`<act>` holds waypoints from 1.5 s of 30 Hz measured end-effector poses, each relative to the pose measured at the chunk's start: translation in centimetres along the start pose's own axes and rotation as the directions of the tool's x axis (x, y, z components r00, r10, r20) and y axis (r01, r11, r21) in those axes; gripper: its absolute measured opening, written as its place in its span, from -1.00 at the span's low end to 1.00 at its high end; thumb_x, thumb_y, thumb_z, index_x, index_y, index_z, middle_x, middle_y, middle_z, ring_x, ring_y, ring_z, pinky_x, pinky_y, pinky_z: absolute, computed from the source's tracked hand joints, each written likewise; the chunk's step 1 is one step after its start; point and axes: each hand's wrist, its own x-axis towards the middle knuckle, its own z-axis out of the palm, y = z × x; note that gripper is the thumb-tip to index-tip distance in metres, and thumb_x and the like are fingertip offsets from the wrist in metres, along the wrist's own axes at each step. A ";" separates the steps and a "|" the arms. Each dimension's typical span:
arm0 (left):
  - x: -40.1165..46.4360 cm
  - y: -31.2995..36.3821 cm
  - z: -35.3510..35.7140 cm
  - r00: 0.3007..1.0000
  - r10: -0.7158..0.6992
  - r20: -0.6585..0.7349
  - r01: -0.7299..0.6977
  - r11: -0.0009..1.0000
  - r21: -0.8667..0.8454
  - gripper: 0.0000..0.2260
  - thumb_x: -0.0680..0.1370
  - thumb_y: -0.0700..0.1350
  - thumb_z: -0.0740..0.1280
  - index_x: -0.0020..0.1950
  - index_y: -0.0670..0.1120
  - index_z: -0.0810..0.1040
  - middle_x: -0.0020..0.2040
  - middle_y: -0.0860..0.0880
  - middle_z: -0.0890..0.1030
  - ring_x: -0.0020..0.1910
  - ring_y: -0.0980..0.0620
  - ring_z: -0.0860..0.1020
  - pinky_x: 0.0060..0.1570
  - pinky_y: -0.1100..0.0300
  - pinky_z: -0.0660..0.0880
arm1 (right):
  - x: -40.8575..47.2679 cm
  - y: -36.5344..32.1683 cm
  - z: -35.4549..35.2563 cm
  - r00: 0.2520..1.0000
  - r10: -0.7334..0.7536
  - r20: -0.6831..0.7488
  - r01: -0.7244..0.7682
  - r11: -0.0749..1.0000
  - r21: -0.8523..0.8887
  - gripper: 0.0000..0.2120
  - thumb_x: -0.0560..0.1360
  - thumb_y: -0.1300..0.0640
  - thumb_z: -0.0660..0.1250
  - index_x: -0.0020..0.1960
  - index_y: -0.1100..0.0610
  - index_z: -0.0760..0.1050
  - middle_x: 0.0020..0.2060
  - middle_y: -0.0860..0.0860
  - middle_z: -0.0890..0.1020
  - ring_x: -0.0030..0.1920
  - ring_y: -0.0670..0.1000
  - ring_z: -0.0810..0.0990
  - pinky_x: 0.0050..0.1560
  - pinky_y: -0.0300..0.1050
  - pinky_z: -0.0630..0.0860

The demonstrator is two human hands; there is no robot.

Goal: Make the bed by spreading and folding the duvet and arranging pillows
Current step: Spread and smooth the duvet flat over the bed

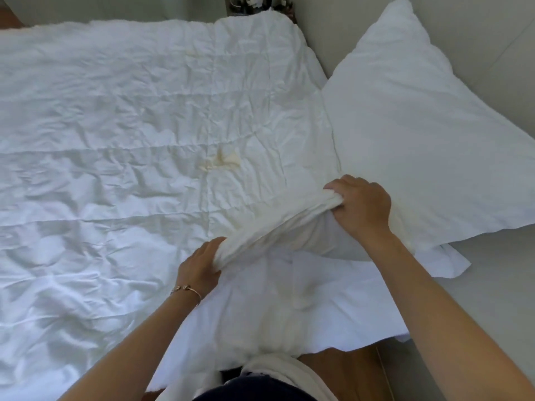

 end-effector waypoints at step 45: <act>54.9 -15.8 -37.0 0.895 0.335 -0.294 -0.243 0.920 0.306 -0.58 0.45 0.14 0.41 0.28 0.27 0.41 0.09 0.12 0.45 -0.06 -0.01 0.58 -0.19 0.16 0.39 | 50.7 -1.8 17.5 0.993 0.114 0.034 -0.079 0.842 -0.534 -0.68 0.23 0.33 0.50 -0.06 0.07 0.66 0.12 0.15 0.46 0.22 0.22 0.32 0.40 0.35 -0.10</act>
